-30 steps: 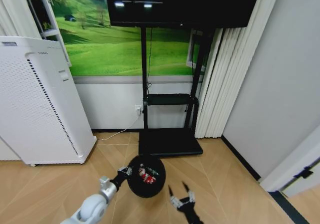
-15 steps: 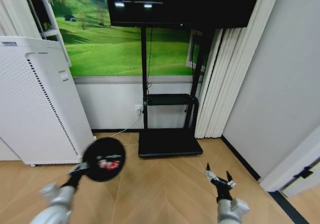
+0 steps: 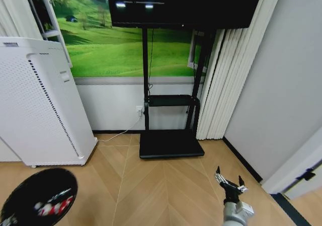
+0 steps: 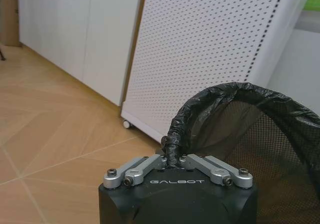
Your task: Pick up the trash bin and place the garbage on the floor into it.
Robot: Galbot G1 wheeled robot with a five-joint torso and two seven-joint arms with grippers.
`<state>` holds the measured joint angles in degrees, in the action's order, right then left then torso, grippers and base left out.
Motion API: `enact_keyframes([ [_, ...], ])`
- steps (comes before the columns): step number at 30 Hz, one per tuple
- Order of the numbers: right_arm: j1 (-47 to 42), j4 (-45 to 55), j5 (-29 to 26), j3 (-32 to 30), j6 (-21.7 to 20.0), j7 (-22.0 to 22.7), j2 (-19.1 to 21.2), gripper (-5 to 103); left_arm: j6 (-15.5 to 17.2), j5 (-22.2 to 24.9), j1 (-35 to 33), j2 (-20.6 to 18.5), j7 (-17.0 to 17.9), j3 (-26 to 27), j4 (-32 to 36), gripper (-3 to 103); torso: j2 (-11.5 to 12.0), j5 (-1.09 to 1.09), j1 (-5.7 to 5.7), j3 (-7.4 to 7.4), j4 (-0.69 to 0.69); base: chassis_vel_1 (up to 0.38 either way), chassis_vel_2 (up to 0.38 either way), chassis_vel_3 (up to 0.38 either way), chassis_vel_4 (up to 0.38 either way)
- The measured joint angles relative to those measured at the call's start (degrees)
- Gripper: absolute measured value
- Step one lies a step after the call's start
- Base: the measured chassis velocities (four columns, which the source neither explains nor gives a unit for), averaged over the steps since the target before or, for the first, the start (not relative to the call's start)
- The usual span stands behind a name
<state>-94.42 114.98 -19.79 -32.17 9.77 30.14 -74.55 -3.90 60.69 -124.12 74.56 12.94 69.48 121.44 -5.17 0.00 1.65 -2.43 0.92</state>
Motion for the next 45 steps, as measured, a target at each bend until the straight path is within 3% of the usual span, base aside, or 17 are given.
enact_keyframes([
  [6, 2.3, -2.0, 2.8, 0.9, 0.6, -0.1, 0.0, 100, 4.1, 3.6, -0.8, 3.5, 5.0, -2.8, 0.8, 4, 0.0, 0.0, 0.0, -0.01, 0.0, 0.0, 0.0, 0.0, 0.0],
  [15, 5.1, -5.3, 2.7, 2.3, 0.9, -0.1, 0.4, 100, 7.8, 4.8, 1.0, 4.1, 8.4, -1.5, 1.1, 4, 0.0, 0.0, 0.02, -0.01, 0.01, 0.083, 0.087, -0.081, -0.08],
  [34, 7.0, -8.8, 1.3, 2.0, 2.9, 0.2, 1.8, 100, 10.2, 2.2, 3.4, 5.1, 9.2, -4.1, 0.0, 4, 0.0, -0.02, 0.01, 0.0, 0.0, 0.234, 0.209, -0.218, -0.225],
  [40, 7.5, -9.6, 4.3, 2.1, 3.5, 0.0, 2.0, 100, 12.5, 1.8, 3.9, 4.5, 5.9, -5.8, -0.5, 4, 0.0, 0.02, 0.01, -0.01, 0.0, -0.059, -0.011, 0.041, 0.028],
  [45, 7.3, -9.7, 4.8, 1.9, 3.6, 0.0, 2.4, 100, 13.2, 0.6, 5.0, 4.3, 6.0, -7.7, -1.5, 4, 0.0, 0.0, 0.01, -0.01, 0.0, -0.041, -0.043, 0.024, 0.021],
])
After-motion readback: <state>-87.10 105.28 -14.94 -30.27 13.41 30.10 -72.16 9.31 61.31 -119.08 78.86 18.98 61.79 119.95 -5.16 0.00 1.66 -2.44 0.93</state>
